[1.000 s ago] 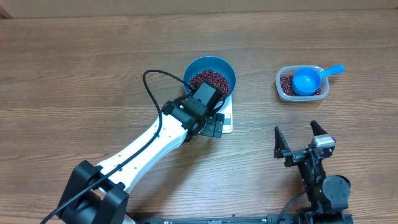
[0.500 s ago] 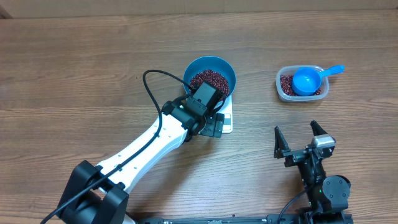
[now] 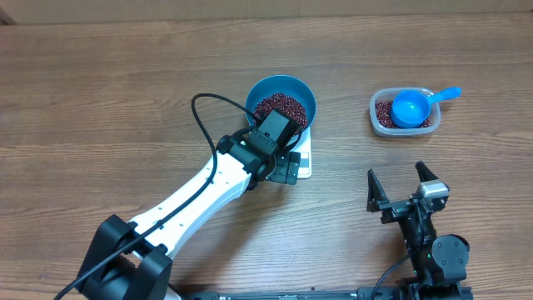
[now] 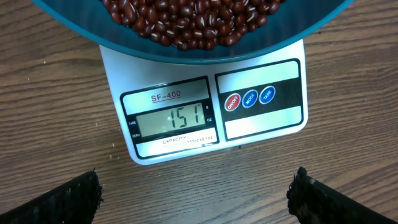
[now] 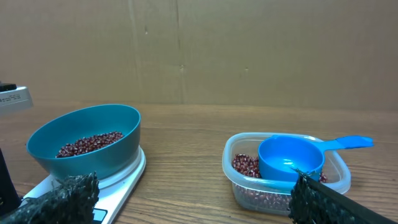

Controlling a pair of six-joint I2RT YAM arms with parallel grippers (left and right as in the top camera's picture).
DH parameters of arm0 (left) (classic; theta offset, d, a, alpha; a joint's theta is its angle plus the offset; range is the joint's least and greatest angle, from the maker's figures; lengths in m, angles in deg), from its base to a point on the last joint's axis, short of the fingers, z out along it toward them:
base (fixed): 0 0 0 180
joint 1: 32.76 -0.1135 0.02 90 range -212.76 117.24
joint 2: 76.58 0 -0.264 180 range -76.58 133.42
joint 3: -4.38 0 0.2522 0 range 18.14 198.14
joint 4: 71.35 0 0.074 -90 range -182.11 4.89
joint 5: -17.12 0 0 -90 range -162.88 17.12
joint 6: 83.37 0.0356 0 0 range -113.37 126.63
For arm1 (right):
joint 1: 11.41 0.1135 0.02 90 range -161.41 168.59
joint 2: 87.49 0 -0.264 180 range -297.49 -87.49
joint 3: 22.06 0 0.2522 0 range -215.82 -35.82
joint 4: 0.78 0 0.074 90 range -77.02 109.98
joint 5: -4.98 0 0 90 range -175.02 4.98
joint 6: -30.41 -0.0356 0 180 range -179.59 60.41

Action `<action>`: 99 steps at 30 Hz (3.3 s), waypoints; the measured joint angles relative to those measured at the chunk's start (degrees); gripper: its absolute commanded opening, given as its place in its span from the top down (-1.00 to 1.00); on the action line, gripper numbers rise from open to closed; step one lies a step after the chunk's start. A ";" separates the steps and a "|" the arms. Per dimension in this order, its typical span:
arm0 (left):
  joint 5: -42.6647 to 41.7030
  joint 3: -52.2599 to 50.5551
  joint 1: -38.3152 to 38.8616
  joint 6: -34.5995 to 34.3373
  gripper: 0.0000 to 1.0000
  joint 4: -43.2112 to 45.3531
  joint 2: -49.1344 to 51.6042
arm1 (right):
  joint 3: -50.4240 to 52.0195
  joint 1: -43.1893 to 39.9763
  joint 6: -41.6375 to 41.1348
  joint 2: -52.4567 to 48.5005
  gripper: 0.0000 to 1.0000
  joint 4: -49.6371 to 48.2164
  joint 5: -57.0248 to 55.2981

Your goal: Scoop item into bowl and weigh 150g on scale

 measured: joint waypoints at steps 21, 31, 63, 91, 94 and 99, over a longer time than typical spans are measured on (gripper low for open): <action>0.00 0.00 0.00 0.00 -0.99 0.00 0.00 | 0.00 0.00 -0.02 0.00 -1.00 0.00 0.00; 2.14 0.00 0.00 0.00 -0.99 -0.02 -0.59 | 0.00 0.00 0.00 0.00 -1.00 -0.04 0.00; 8.20 -39.28 -16.92 7.26 -0.99 37.70 -49.72 | 0.00 0.00 0.00 0.00 -1.00 0.00 0.00; 8.20 -66.49 -26.91 12.07 -0.99 39.39 -87.82 | 0.00 0.00 -0.02 0.00 -1.00 0.02 0.02; 7.54 -66.51 -30.36 13.33 -0.99 38.49 -92.41 | 0.00 0.00 -0.02 0.00 -0.99 0.02 0.00; 5.77 -66.51 -35.56 15.67 -0.99 38.18 -93.88 | 0.00 0.00 -0.02 0.00 -1.00 0.04 -0.02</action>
